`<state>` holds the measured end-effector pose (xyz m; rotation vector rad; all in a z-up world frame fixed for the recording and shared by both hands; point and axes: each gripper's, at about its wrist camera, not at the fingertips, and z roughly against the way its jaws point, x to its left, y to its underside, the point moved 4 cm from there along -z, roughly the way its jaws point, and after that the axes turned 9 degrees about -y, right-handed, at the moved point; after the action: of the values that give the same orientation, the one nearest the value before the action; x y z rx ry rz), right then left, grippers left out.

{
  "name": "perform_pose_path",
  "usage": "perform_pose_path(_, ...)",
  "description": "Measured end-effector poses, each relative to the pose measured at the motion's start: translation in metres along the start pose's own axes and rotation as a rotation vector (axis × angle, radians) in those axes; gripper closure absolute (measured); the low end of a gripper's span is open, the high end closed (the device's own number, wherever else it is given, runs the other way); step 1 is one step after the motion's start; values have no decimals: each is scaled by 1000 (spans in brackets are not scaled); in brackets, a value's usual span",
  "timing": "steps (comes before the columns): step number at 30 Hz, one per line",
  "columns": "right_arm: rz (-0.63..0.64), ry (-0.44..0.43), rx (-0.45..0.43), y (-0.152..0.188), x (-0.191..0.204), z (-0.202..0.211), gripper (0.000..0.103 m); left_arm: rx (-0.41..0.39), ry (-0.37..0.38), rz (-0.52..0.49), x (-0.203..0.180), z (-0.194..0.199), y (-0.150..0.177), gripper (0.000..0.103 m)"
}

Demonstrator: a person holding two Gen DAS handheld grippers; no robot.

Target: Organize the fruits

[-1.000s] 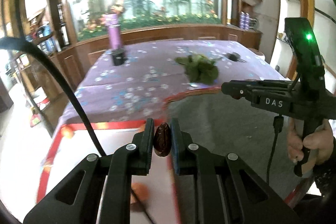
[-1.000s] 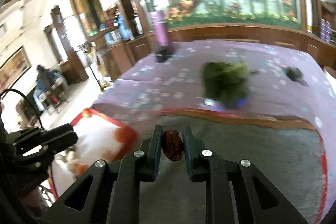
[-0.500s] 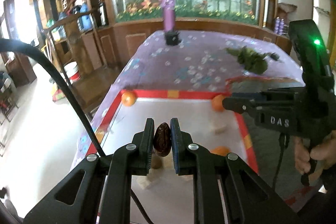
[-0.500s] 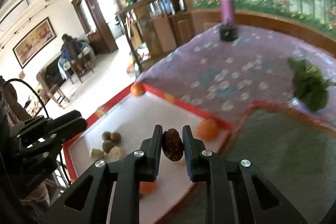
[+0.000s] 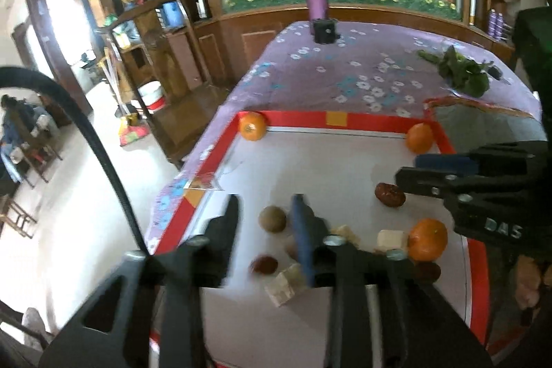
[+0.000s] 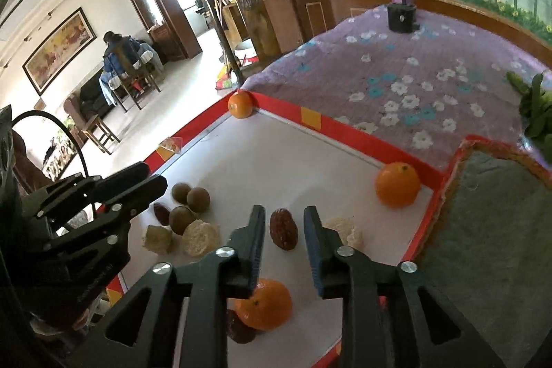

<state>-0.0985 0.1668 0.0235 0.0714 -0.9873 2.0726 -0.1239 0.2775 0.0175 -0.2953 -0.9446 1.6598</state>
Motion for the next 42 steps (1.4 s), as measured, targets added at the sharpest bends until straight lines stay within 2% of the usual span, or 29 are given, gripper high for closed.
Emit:
perform_pose_path(1, 4, 1, -8, 0, 1, 4, 67, -15, -28, 5, 1, 5, -1, 47)
perform_pose_path(3, 13, 1, -33, 0, 5, 15, 65, -36, -55, 18, 4, 14, -2, 34)
perform_pose_path(7, 40, 27, -88, 3, 10, 41, 58, -67, -81, 39, 4, 33, -5, 25)
perform_pose_path(11, 63, 50, -154, 9, 16, 73, 53, -110, -112, 58, 2, 59, -9, 20)
perform_pose_path(19, 141, 95, -263, 29, 41, 135, 38, -171, -144, 68, -5, 106, -13, 19)
perform_pose_path(28, 146, 117, -368, 55, 52, 196, 26, -214, -193, 129, -2, 150, -11, 17)
perform_pose_path(32, 140, 117, -406, 64, 57, 218, 23, -247, -252, 131, -4, 172, -9, 16)
perform_pose_path(35, 125, 110, -423, 68, 59, 231, 23, -302, -317, 111, -8, 190, -6, 8)
perform_pose_path(37, 116, 110, -435, 71, 59, 239, 22, -329, -327, 114, -9, 201, -6, 0)
perform_pose_path(42, 106, 112, -464, 77, 62, 257, 22, -365, -323, 134, -9, 220, -7, 0)
